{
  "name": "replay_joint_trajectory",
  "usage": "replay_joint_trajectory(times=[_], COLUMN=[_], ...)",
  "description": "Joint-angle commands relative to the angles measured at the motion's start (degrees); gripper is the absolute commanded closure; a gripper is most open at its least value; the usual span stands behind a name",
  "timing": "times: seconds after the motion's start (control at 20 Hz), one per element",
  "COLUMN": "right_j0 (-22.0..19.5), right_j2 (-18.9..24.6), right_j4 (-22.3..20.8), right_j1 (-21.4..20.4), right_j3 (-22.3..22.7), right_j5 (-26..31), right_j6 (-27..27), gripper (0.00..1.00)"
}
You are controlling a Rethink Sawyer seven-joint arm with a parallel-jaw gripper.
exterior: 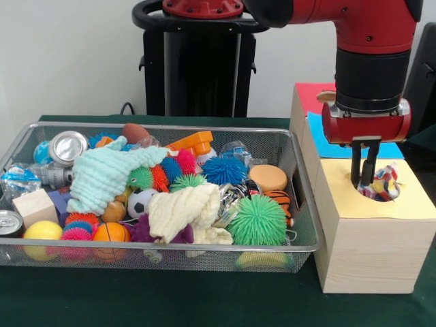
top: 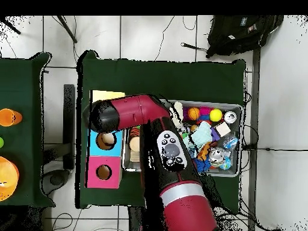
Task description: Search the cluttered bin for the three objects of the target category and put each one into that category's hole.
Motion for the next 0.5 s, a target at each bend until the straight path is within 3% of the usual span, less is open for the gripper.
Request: replay_joint_trajectory(times=[0.05,0.5], right_j0=[-4.7,-5.2], right_j2=[-1.9,-0.4], right_j4=[-2.0,-1.3], right_j1=[-0.4,0.3], right_j3=[3.1,2.1], right_j5=[10.3,11.8], right_j6=[-5.3,-5.2], gripper=[1.00,1.00])
